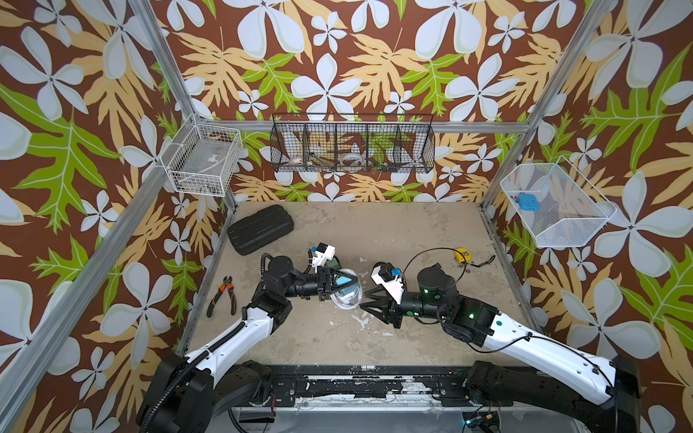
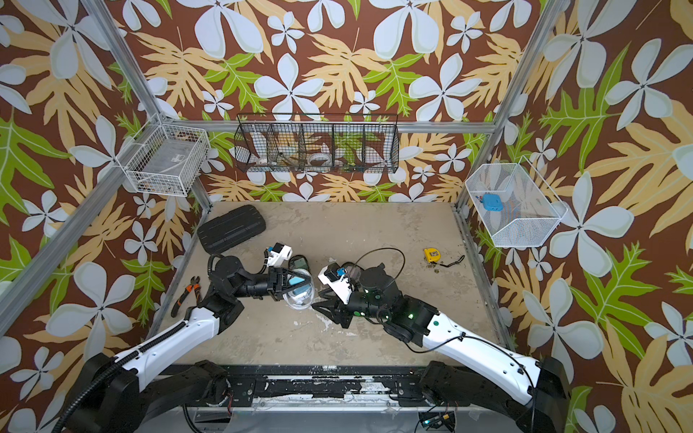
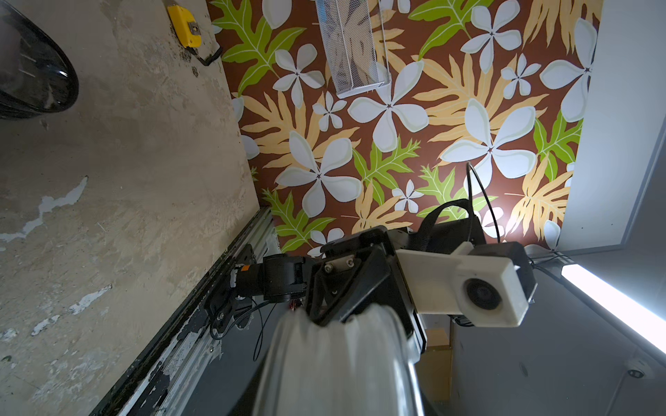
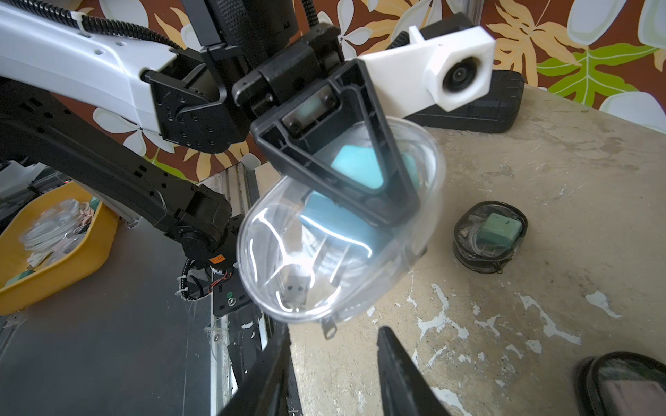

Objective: Pack away charging kits
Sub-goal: Zip the zipper on the storage bag.

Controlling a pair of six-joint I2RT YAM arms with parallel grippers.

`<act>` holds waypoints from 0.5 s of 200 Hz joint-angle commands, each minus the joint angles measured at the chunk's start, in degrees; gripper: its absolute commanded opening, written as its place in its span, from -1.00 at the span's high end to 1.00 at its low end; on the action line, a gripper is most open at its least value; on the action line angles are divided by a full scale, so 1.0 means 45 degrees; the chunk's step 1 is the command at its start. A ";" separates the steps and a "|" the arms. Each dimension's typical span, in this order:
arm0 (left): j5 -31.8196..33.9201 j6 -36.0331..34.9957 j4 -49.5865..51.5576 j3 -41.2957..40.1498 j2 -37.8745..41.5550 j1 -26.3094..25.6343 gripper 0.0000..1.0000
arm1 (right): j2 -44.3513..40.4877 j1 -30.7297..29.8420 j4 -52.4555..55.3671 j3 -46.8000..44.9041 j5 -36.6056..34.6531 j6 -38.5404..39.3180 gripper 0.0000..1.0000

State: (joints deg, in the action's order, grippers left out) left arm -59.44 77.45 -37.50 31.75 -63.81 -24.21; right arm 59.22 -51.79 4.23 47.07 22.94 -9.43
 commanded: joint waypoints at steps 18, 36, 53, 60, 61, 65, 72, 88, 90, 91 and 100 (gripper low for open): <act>-0.0170 0.0108 -0.0729 -0.0043 0.0088 0.0008 0.78 | 0.0330 -0.0048 -0.0351 0.0268 -0.0045 0.0411 0.23; -0.0169 0.0239 -0.0916 -0.0150 0.0117 0.0008 0.78 | 0.0545 -0.0044 -0.0272 0.0445 -0.0058 0.0502 0.26; -0.0193 0.0399 -0.1162 -0.0179 0.0098 -0.0003 0.77 | 0.0629 -0.0071 -0.0273 0.0424 -0.0192 0.0613 0.36; -0.0190 0.0413 -0.1190 -0.0169 0.0098 0.0008 0.77 | 0.0639 -0.0087 -0.0294 0.0373 -0.0214 0.0639 0.42; -0.0190 0.0419 -0.1195 -0.0174 0.0098 0.0008 0.77 | 0.0643 -0.0090 -0.0295 0.0367 -0.0224 0.0635 0.42; -0.0208 0.0435 -0.1190 -0.0165 0.0081 0.0008 0.77 | 0.0644 -0.0092 -0.0295 0.0361 -0.0257 0.0641 0.46; -0.0220 0.0435 -0.1232 -0.0164 0.0062 0.0008 0.77 | 0.0676 -0.0112 -0.0268 0.0351 -0.0241 0.0669 0.53; -0.0229 0.0486 -0.1295 -0.0160 0.0040 0.0009 0.77 | 0.0707 -0.0132 -0.0158 0.0346 -0.0289 0.0690 0.75; -0.0229 0.0499 -0.1296 -0.0160 0.0040 0.0008 0.77 | 0.0707 -0.0132 -0.0149 0.0342 -0.0292 0.0680 0.77; -0.0229 0.0501 -0.1296 -0.0160 0.0040 0.0008 0.77 | 0.0697 -0.0132 -0.0144 0.0342 -0.0302 0.0675 0.79; -0.0216 0.0556 -0.1374 -0.0160 0.0026 0.0008 0.77 | 0.0635 -0.0132 -0.0123 0.0322 -0.0380 0.0654 0.93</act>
State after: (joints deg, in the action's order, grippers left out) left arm -59.53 78.28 -39.83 31.00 -63.64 -24.12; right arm 62.22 -52.21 4.38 48.60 22.20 -6.98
